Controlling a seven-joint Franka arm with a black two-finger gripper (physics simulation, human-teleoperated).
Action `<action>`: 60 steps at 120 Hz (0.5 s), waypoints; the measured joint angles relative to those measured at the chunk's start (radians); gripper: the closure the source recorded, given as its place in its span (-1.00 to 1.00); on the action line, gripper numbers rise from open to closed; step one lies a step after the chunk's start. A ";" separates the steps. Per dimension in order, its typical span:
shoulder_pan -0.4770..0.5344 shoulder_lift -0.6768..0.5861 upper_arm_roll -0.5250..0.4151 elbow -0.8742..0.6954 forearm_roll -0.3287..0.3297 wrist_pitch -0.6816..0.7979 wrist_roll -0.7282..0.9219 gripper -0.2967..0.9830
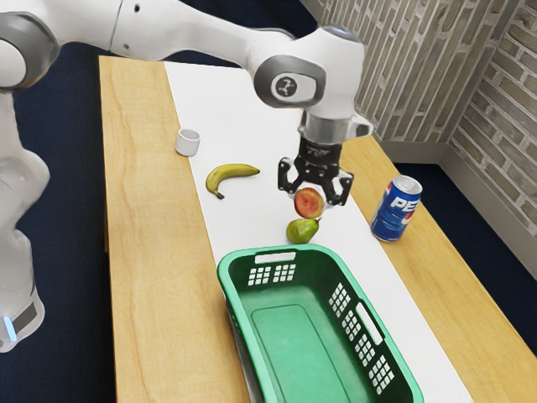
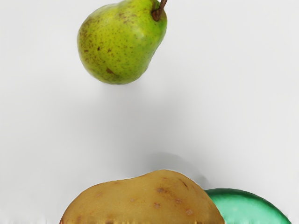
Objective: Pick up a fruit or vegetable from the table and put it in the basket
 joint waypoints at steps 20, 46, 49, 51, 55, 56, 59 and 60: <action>-0.101 -0.027 -0.131 -0.018 -0.015 -0.005 -0.090 0.16; -0.129 0.018 -0.203 -0.015 -0.046 0.021 -0.188 -0.10; -0.135 0.019 -0.201 -0.023 -0.048 0.024 -0.197 -0.17; -0.137 0.020 -0.200 -0.028 -0.049 0.025 -0.203 -0.21; -0.140 0.020 -0.199 -0.032 -0.052 0.030 -0.215 -0.28; -0.139 0.020 -0.199 -0.033 -0.053 0.031 -0.218 -0.29; -0.138 0.019 -0.198 -0.034 -0.053 0.033 -0.226 -0.33; -0.138 0.019 -0.198 -0.035 -0.053 0.034 -0.228 -0.34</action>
